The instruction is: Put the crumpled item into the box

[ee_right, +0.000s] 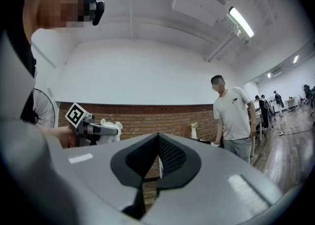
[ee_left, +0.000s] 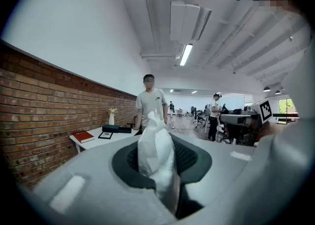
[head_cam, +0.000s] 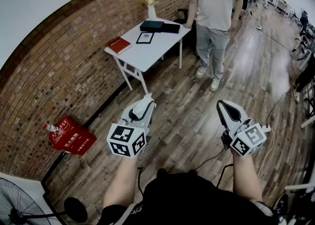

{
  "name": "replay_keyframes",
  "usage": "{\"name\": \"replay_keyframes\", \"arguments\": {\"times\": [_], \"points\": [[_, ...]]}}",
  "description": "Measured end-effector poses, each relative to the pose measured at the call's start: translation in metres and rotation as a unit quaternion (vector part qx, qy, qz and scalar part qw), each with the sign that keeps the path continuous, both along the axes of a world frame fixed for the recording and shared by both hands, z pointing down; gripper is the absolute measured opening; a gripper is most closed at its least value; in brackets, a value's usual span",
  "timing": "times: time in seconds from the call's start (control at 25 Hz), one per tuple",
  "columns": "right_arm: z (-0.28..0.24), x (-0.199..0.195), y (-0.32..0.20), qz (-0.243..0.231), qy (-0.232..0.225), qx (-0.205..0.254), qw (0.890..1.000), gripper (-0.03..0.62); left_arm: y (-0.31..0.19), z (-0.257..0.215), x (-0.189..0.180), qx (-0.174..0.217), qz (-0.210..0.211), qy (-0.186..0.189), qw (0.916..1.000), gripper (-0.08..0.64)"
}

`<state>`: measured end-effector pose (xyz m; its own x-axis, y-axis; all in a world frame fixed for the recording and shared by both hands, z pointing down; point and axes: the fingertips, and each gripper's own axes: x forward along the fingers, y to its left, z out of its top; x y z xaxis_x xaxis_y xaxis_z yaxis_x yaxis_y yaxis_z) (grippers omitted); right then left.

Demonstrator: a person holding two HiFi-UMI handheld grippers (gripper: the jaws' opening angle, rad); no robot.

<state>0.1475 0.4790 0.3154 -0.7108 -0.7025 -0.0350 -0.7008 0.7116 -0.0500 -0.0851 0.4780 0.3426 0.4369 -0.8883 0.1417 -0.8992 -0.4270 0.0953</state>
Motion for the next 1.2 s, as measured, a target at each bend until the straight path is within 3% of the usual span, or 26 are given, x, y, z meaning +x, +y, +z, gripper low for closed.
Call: {"name": "replay_keyframes", "arguments": {"times": [0.52, 0.8, 1.2], "points": [[0.011, 0.016, -0.006, -0.002, -0.013, -0.012, 1.0, 0.0, -0.007, 0.007, 0.019, -0.008, 0.004, -0.011, 0.9999, 0.071], [0.009, 0.053, -0.004, -0.007, -0.037, -0.018, 0.999, 0.002, -0.014, 0.011, 0.053, -0.013, 0.006, -0.014, 0.9998, 0.071], [0.026, 0.108, -0.002, -0.018, -0.049, -0.039, 0.998, 0.113, -0.014, 0.018, 0.115, -0.018, 0.013, -0.025, 0.9994, 0.072]]}}
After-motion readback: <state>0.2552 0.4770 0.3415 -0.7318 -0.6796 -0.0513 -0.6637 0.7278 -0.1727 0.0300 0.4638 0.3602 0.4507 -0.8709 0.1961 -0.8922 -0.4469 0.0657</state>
